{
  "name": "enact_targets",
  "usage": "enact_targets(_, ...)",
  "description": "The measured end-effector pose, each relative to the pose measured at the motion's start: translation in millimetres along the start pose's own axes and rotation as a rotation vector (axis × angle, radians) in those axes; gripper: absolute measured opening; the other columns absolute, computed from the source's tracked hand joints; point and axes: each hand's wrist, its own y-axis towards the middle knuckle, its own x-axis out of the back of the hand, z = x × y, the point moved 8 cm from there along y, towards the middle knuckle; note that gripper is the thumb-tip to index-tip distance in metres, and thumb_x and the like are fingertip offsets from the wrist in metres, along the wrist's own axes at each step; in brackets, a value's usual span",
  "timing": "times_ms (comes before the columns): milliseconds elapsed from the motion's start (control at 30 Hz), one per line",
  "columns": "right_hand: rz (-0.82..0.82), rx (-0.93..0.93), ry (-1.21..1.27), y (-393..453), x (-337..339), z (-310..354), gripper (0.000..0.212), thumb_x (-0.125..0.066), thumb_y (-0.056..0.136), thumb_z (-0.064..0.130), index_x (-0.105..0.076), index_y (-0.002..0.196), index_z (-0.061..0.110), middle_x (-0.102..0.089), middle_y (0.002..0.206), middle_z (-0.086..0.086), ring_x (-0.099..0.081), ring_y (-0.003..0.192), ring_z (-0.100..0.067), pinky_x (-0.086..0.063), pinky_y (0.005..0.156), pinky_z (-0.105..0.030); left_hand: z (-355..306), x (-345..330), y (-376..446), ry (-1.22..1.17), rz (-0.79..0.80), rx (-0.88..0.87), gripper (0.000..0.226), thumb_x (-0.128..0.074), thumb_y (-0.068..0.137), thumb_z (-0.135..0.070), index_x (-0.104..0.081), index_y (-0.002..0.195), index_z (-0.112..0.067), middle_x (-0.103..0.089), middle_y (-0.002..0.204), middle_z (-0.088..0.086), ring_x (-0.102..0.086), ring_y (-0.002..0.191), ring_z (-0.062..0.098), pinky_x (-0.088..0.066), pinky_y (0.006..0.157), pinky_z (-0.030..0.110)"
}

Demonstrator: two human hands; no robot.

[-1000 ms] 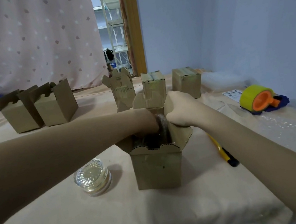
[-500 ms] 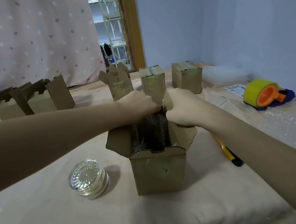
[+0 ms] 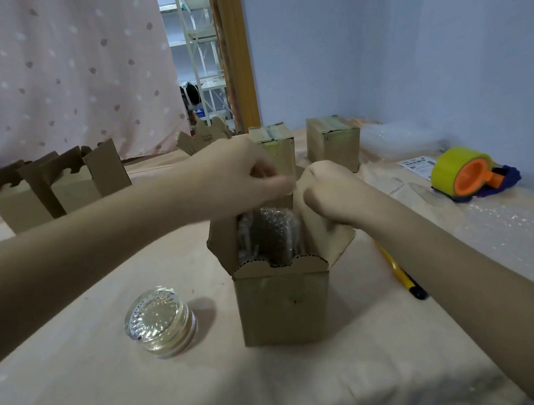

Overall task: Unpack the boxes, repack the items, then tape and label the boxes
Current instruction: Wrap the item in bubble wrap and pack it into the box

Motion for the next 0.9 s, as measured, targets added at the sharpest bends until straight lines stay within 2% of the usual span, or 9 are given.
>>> enact_targets(100,-0.077,-0.038,0.149,8,1,-13,0.027,-0.04,0.085,-0.004,-0.032,0.065,0.013,-0.044,0.071,-0.006,-0.035,0.053,-0.017,-0.023,0.042,-0.023,-20,-20,-45,0.059,0.246,-0.012,0.053,-0.05,0.068,-0.077,-0.062,0.105,-0.041,-0.062,0.088,-0.021,-0.057,0.081,-0.006,-0.047,0.073,0.017)
enact_targets(167,-0.098,-0.064,0.235,9,-1,-20,0.029,-0.038,0.083,-0.004,-0.03,0.07,0.02,-0.053,0.08,-0.01,-0.049,0.064,-0.02,-0.029,0.048,-0.02,-22,-34,-58,0.265,0.321,-0.087,0.051,-0.054,0.073,-0.074,-0.055,0.114,-0.043,-0.057,0.098,-0.023,-0.053,0.093,-0.001,-0.037,0.079,0.013)
enact_targets(233,-0.092,-0.076,0.274,6,-2,-23,0.018,-0.039,0.088,-0.001,-0.04,0.094,0.016,-0.058,0.107,-0.01,-0.055,0.086,-0.023,-0.037,0.061,-0.026,-16,-36,-60,0.472,0.258,-0.181,0.032,-0.053,0.087,-0.055,-0.053,0.115,-0.04,-0.055,0.1,-0.02,-0.051,0.1,0.003,-0.027,0.082,0.015)
enact_targets(367,0.004,-0.126,0.286,-10,-1,-23,0.038,-0.034,0.099,0.005,-0.037,0.137,0.005,-0.057,0.1,-0.016,-0.062,0.066,-0.025,-0.054,0.047,-0.034,5,-19,-62,0.547,0.065,-0.245,0.015,-0.064,0.086,-0.025,-0.067,0.097,-0.033,-0.064,0.089,-0.016,-0.059,0.089,0.012,-0.035,0.093,0.032)
enact_targets(467,0.05,-0.116,0.207,-26,5,-21,0.038,-0.031,0.101,0.014,-0.048,0.131,0.0,-0.057,0.117,-0.014,-0.068,0.075,-0.02,-0.059,0.054,-0.038,17,-1,-64,0.636,-0.117,-0.34,0.024,-0.087,0.059,-0.019,-0.07,0.07,-0.031,-0.064,0.068,-0.017,-0.061,0.064,0.014,-0.05,0.073,0.038)
enact_targets(600,0.103,-0.012,0.08,-42,0,-14,0.036,-0.033,0.101,0.022,-0.059,0.117,0.001,-0.061,0.114,-0.01,-0.069,0.079,-0.013,-0.059,0.06,-0.036,49,12,-56,0.666,-0.173,-0.298,0.03,-0.093,0.049,-0.016,-0.072,0.064,-0.03,-0.067,0.066,-0.013,-0.064,0.065,0.017,-0.049,0.078,0.039)
enact_targets(700,0.102,0.087,0.033,-47,-10,0,0.036,-0.039,0.097,0.018,-0.058,0.127,0.014,-0.064,0.102,0.002,-0.07,0.079,-0.013,-0.057,0.059,-0.033,79,15,-42,0.614,-0.202,-0.199,0.025,-0.089,0.057,-0.011,-0.075,0.069,-0.027,-0.071,0.075,-0.011,-0.067,0.08,0.021,-0.044,0.085,0.034)
enact_targets(767,0.036,0.165,-0.128,-44,-11,11,0.038,-0.044,0.094,0.019,-0.058,0.129,0.021,-0.067,0.084,0.005,-0.068,0.084,-0.015,-0.056,0.071,-0.034,106,16,-31,0.509,-0.205,-0.071,0.017,-0.08,0.073,-0.014,-0.076,0.081,-0.029,-0.072,0.089,-0.013,-0.064,0.094,0.019,-0.035,0.09,0.03)
enact_targets(900,-0.158,0.282,-0.348,-34,-7,31,0.031,-0.051,0.093,0.024,-0.063,0.121,0.029,-0.067,0.078,0.011,-0.061,0.095,-0.012,-0.048,0.075,-0.028,144,12,-18,0.353,-0.224,0.118,0.022,-0.071,0.083,-0.016,-0.074,0.088,-0.036,-0.07,0.101,-0.014,-0.057,0.093,0.011,-0.042,0.089,0.033)
